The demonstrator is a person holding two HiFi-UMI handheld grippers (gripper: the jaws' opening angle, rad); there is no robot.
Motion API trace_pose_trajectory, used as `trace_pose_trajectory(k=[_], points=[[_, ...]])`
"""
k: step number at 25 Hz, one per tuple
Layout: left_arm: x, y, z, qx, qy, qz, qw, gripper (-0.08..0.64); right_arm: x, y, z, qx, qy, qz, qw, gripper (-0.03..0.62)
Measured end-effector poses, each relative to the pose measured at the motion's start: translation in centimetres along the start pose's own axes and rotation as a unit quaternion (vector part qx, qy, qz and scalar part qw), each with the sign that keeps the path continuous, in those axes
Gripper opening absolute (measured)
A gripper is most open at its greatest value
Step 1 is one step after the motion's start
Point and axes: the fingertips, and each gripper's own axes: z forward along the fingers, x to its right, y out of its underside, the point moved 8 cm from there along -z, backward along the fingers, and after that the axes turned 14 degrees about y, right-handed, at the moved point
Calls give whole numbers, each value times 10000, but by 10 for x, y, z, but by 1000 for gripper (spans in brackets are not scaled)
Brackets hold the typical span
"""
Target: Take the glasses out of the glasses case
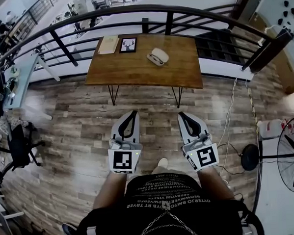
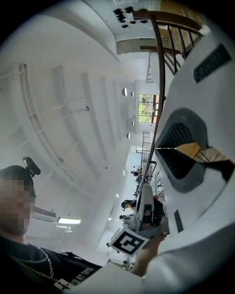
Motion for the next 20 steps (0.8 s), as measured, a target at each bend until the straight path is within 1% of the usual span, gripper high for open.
trace_pose_trajectory(k=[7, 11, 16, 20], points=[[8, -5, 37, -1, -82, 2, 10000, 28, 37, 9, 17, -22, -160, 74, 9998, 17], [11, -3, 52, -113, -102, 17, 9999, 28, 52, 14, 29, -3, -188, 167, 9997, 17], [6, -1, 59, -192, -140, 1, 9997, 28, 56, 17, 38, -14, -243, 219, 9995, 17], [-3, 4, 65, -193, -102, 2, 9998, 28, 55, 22, 50, -53, -235, 257, 9994, 17]])
